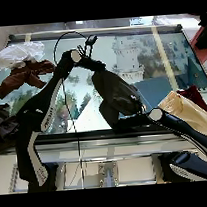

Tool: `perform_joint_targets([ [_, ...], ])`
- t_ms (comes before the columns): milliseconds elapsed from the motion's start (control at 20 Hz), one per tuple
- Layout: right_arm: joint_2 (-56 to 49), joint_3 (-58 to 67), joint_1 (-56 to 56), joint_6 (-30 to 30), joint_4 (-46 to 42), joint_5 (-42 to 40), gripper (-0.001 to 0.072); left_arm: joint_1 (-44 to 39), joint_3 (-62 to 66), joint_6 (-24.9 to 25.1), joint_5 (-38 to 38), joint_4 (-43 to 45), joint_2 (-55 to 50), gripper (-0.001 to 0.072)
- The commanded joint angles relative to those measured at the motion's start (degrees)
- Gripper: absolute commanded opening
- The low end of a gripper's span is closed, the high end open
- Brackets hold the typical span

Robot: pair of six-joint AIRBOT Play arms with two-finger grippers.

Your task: Fold the shirts.

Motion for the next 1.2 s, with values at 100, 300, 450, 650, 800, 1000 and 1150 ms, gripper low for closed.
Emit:
perform_joint_targets([
  [100,-1.31,-0.44,3.61,4.87,-7.28,-8.59,0.0383,0.07,-0.02,0.07,-1.60,0.02,0.04,0.0015],
  [300,-3.23,-0.42,3.61,4.92,-7.43,-10.88,0.0381,0.07,-0.02,0.09,-1.62,0.02,0.04,0.0015],
  [450,-6.67,-0.42,3.67,4.22,-4.02,-9.18,0.0381,0.07,-0.02,0.07,-1.64,0.02,0.04,0.0014],
  [650,-6.99,0.02,3.67,4.22,-3.19,-10.03,0.0337,0.09,-0.02,0.33,-1.60,0.07,0.04,0.0014],
  [800,-6.99,0.63,3.65,4.17,-2.73,-12.33,0.0028,0.11,-0.02,0.37,-1.57,0.09,0.04,0.0014],
  [1000,-4.57,4.04,3.54,4.61,-7.89,-9.75,0.0026,2.25,0.13,0.24,-0.07,0.31,3.19,0.0013],
  [1150,2.84,10.71,3.02,17.25,-29.33,0.74,0.0025,6.82,0.13,0.22,3.30,2.27,10.73,0.0013],
])
